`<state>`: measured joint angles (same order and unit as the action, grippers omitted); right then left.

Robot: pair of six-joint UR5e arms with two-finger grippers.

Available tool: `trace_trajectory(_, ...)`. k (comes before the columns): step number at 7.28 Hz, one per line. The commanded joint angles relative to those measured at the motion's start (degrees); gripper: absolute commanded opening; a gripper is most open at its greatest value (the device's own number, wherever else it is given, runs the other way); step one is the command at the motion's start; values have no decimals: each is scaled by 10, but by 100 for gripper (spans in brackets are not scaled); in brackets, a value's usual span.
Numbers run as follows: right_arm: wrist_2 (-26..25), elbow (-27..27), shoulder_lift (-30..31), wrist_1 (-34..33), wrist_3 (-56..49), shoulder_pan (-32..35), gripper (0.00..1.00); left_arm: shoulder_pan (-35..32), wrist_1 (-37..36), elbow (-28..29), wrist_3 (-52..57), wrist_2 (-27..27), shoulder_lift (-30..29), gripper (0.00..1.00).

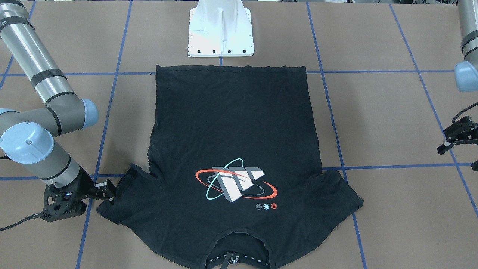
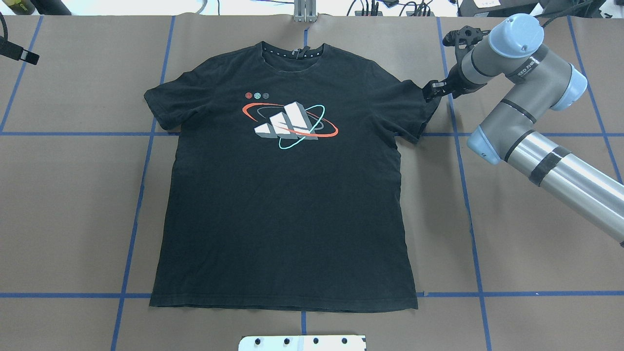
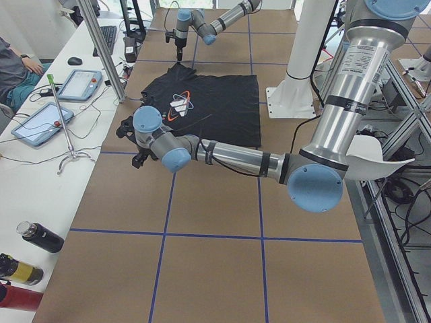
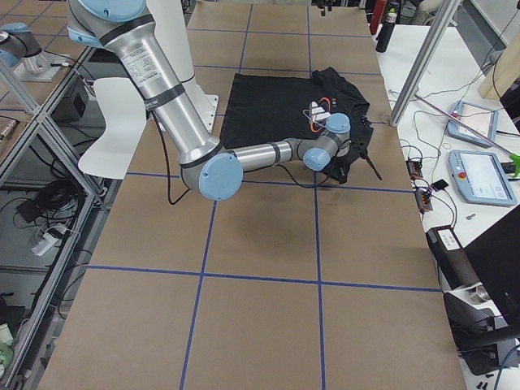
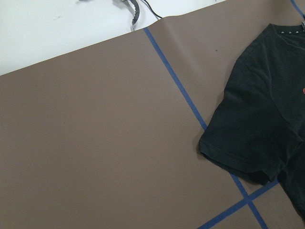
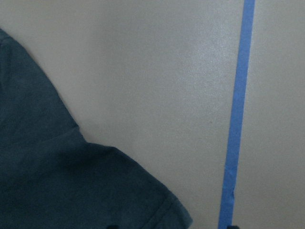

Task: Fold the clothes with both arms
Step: 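Move the right gripper toward the shirt's shoulder farthest from the robot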

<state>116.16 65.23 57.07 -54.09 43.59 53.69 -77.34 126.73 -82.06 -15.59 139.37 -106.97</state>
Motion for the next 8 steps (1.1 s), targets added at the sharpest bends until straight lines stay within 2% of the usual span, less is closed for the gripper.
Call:
trace_trajectory(1, -1, -7, -2, 0, 0, -1, 62, 0, 0, 0, 0, 0, 0, 100)
trace_trajectory(3, -9, -14, -2, 0, 0, -1, 58, 0, 0, 1, 2, 0, 0, 100)
trace_trajectory(6, -9, -14, -8, 0, 1, -1, 31, 0, 0, 0, 4, 0, 2, 100)
trace_trajectory(7, -9, -14, -8, 0, 1, -1, 27, 0, 0, 0, 4, 0, 3, 100)
trace_trajectory(8, -9, -14, -8, 0, 1, -1, 28, 0, 0, 0, 5, 0, 3, 100)
